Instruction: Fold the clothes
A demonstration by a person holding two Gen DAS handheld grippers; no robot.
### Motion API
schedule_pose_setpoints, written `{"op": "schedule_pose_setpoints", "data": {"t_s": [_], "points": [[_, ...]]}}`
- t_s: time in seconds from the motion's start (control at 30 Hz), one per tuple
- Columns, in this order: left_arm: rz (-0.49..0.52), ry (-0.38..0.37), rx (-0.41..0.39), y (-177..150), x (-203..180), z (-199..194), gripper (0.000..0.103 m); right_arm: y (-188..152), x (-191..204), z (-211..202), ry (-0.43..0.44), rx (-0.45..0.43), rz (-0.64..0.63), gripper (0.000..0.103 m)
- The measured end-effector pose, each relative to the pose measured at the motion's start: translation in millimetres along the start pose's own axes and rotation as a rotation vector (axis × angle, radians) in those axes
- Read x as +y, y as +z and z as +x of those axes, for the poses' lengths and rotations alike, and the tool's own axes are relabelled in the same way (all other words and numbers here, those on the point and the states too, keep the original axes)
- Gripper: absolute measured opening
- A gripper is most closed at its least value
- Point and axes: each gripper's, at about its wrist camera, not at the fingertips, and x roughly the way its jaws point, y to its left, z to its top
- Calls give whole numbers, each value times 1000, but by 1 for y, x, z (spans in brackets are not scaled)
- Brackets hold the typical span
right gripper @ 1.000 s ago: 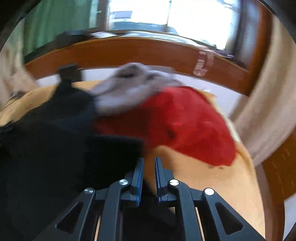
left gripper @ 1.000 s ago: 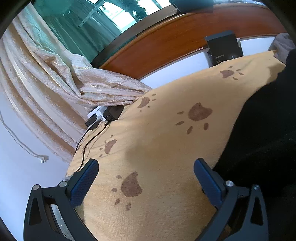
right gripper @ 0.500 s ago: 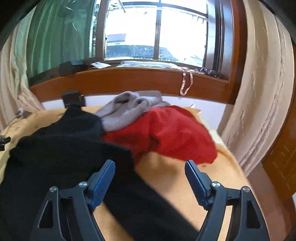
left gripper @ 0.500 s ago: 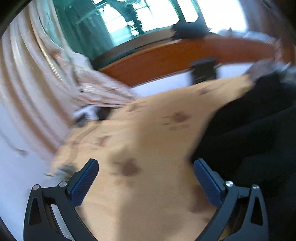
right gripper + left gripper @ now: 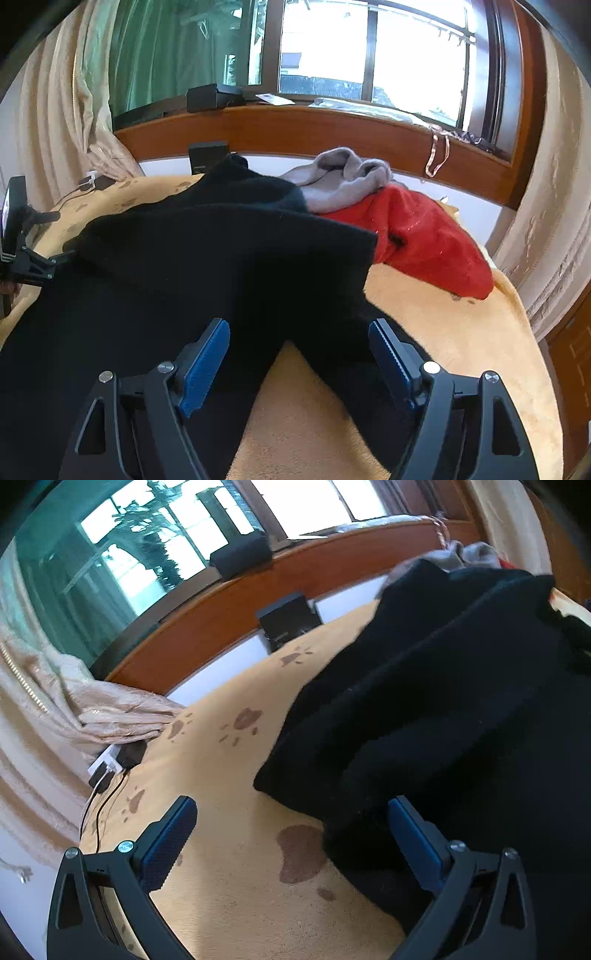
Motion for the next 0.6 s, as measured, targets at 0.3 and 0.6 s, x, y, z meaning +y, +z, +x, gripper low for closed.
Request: {"op": "schedule_pose_setpoints", "data": {"t_s": [0.3,0.6], "points": [[12,126,87,6,-2,19,103,0,-2,11,52,17,77,80],[-253,290,65,-13,24,-17,103,13,14,21,82,-14,49,80]]}}
